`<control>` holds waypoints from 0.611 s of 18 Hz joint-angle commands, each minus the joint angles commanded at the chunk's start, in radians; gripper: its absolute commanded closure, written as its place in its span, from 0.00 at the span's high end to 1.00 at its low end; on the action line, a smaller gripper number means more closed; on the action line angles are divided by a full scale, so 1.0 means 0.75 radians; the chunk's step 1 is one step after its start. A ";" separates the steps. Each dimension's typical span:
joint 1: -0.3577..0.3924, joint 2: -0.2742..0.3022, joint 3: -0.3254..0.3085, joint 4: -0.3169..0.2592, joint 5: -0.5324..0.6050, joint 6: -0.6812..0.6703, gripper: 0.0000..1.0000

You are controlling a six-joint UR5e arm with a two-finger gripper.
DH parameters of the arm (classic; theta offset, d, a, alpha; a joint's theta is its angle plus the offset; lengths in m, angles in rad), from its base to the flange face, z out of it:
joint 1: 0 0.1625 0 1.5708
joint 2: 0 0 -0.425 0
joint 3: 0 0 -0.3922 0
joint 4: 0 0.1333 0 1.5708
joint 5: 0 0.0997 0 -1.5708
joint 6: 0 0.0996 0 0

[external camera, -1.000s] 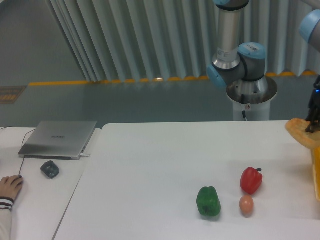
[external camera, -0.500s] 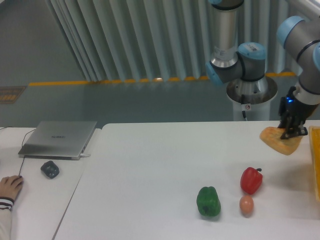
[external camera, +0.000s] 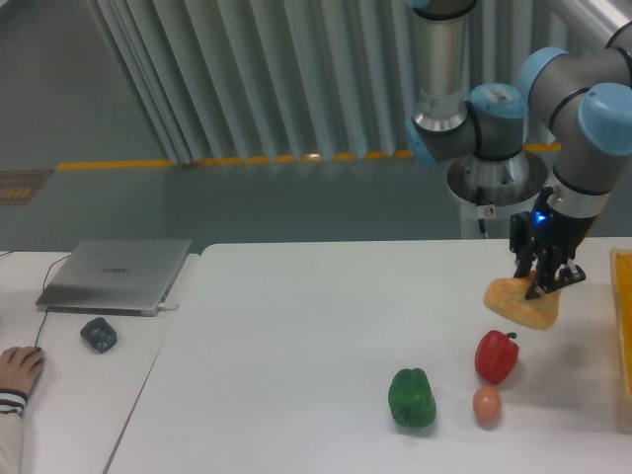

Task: Place the triangular bread on the table
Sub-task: 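Carry the bread out of the tray and lower it onto the table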

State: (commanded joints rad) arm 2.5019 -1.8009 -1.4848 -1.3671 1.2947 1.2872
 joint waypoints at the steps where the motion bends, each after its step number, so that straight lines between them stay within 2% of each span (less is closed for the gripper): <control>1: 0.000 -0.004 -0.006 0.041 0.002 -0.027 0.33; 5: 0.004 -0.029 -0.006 0.182 0.016 -0.082 0.33; 10: 0.002 -0.045 -0.004 0.195 0.059 -0.084 0.33; 11: 0.002 -0.051 -0.002 0.217 0.059 -0.084 0.33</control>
State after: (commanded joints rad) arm 2.5035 -1.8392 -1.4864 -1.2043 1.3392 1.2241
